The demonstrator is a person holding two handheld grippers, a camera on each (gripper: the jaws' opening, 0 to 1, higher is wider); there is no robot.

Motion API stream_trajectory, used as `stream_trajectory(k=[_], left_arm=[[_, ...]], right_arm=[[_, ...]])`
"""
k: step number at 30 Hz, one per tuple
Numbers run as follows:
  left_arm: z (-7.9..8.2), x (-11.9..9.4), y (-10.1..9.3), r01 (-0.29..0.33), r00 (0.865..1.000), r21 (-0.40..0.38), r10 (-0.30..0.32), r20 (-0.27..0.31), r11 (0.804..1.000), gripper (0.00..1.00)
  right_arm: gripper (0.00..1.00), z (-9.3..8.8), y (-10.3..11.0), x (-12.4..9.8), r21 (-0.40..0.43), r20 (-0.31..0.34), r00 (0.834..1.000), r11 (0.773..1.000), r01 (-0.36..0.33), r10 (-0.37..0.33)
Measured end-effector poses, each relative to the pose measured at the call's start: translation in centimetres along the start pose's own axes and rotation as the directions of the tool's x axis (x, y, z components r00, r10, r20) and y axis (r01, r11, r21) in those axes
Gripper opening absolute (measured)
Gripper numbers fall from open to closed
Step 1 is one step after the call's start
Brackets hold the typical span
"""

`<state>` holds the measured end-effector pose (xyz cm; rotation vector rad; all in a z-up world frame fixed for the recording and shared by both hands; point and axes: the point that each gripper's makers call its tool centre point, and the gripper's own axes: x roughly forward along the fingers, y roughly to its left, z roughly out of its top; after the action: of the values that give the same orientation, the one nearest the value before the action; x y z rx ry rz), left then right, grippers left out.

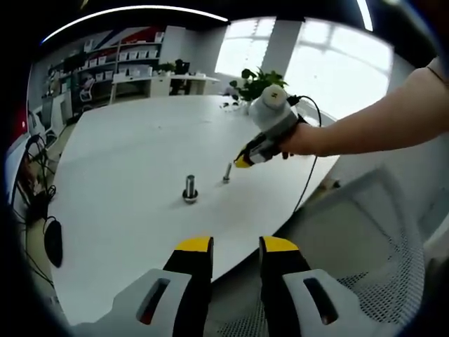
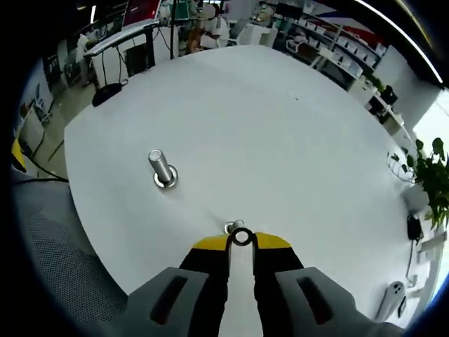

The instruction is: Place the washer onto the threaded stud by aligning its center hole with the stud, sliding it down to the base, and recovering from edge contact or off-axis alignment until the washer reaches the visible bottom stop.

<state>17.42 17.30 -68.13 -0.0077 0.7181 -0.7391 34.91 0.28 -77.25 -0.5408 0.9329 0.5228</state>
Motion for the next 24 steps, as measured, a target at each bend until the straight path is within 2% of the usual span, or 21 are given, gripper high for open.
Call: stream_trajectory(k=[6,21,24], left_arm=[[0.0,0.0,0.0,0.002,1.000,0.004,-0.002,-0.002,1.000,0.24],[-0.1,0.1,-0.1,0.007,1.000,0.003,-0.007,-0.010,1.000,0.23],[-0.2,0.1,-0.2,0.009,1.000,0.006,-0.009,-0.012,1.000,0.23]], right_arm=[[0.14,0.6,0.1,0.7,-0.033,-0.007,1.000,0.999,-0.001,0.000],[0.14,0.1,0.3,2.0,-0.022,-0.064,0.997,0.999,-0.035,0.033],[0.14,-0.1,0.6,2.2,-0.051,-0.074,0.996,0.998,-0.043,0.039]])
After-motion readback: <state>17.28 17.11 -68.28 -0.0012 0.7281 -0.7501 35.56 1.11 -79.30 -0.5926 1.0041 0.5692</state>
